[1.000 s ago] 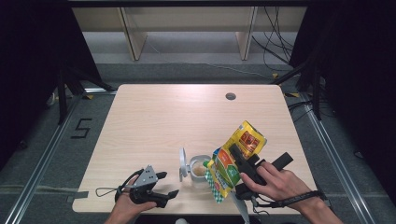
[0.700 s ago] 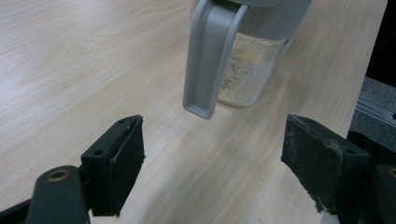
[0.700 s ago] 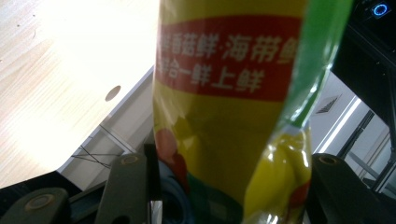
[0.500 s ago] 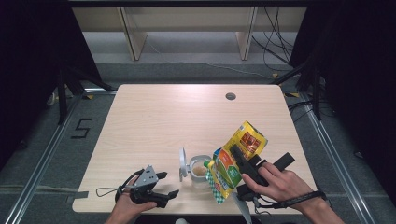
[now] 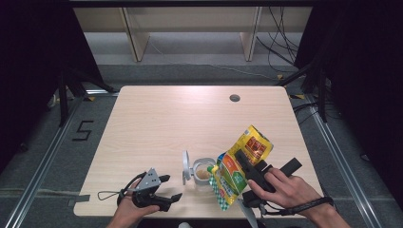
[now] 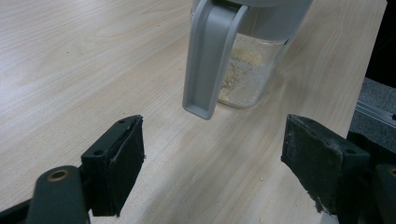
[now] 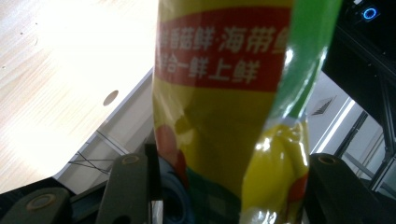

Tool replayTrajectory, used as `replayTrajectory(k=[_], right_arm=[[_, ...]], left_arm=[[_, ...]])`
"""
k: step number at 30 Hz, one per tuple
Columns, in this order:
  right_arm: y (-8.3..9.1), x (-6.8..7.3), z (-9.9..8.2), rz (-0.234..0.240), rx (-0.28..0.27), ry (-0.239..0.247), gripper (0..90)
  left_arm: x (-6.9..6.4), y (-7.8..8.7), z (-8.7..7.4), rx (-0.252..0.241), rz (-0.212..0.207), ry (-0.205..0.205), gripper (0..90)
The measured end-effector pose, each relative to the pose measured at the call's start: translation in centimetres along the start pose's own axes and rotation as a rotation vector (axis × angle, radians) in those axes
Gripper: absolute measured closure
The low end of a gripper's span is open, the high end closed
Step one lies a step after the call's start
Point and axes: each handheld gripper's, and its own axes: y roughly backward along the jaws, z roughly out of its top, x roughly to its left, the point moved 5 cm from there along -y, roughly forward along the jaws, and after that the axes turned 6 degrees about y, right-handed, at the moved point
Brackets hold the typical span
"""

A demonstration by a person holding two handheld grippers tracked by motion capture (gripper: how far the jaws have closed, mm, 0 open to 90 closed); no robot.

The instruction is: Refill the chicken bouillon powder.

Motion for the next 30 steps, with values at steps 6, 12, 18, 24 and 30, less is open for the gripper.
replayTrajectory(k=[6,12,18,24,30], right_arm=[[0.23,0.24,-0.05,0.006,0.010,-0.001,53.4],[0.16,0.13,0.03,0.004,0.000,-0.002,54.2],[0.13,0.20,0.12,-0.012,0.000,-0.014,54.3],[0.11,0.29,0.12,-0.003,-0.008,-0.015,54.3],[0.05,0.22,0.10,-0.004,-0.009,0.001,54.4]], left_arm=[[-0.02,-0.07,0.01,-0.005,0.002,-0.005,20.5],[0.01,-0.15,0.01,-0.016,0.008,-0.001,20.5],[-0.03,-0.14,0.01,-0.015,0.008,-0.003,20.5],[-0.01,-0.14,0.01,-0.012,0.012,-0.004,20.5],[-0.02,-0.11,0.01,-0.010,0.012,-0.005,20.5]])
